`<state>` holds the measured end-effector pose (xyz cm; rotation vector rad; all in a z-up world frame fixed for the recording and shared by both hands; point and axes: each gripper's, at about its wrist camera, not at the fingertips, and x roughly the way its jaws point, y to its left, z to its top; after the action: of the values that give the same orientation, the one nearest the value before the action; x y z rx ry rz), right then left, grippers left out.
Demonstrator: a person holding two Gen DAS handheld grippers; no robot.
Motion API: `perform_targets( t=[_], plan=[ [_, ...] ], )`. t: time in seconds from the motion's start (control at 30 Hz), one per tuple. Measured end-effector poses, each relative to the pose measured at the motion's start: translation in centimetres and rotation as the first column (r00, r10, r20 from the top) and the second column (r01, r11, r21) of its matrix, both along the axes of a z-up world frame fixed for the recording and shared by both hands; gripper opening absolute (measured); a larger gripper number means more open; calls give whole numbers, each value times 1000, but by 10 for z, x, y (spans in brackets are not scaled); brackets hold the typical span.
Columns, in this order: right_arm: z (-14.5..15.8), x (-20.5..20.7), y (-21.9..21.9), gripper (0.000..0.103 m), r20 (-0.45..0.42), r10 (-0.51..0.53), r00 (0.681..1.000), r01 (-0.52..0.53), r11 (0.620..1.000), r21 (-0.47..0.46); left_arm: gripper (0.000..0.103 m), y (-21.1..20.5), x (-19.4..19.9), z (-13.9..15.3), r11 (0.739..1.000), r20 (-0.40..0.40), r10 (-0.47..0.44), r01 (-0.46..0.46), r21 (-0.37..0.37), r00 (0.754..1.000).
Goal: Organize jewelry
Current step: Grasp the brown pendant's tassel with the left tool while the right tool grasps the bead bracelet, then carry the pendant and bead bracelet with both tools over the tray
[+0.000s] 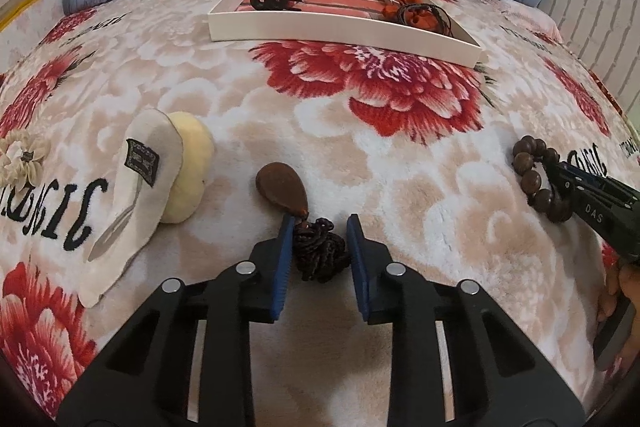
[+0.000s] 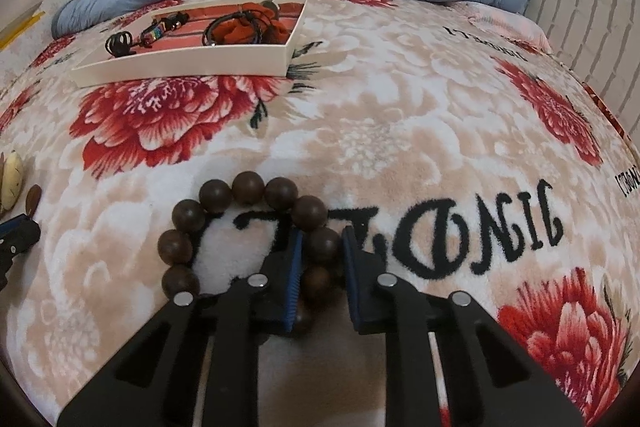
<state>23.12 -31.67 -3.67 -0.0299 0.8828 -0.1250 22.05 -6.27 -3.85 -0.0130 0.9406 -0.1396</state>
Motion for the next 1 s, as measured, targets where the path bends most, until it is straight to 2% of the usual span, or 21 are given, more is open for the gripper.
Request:
perform_targets(
  t=[0.3, 0.53, 1.0],
  plan=[
    [14, -3, 6, 19, 43, 12, 999, -11, 1000, -26, 25, 2, 5, 18, 1000, 36, -2, 2, -6, 999],
    [28, -3, 13, 19, 81, 18, 997, -14, 999, -46, 25, 2, 15, 39, 1000, 87, 0, -2, 25, 996],
    [74, 17, 38, 19, 167, 76, 983, -60, 993, -100, 25, 4, 42, 81, 1000, 158, 9, -14, 27, 987]
  ],
)
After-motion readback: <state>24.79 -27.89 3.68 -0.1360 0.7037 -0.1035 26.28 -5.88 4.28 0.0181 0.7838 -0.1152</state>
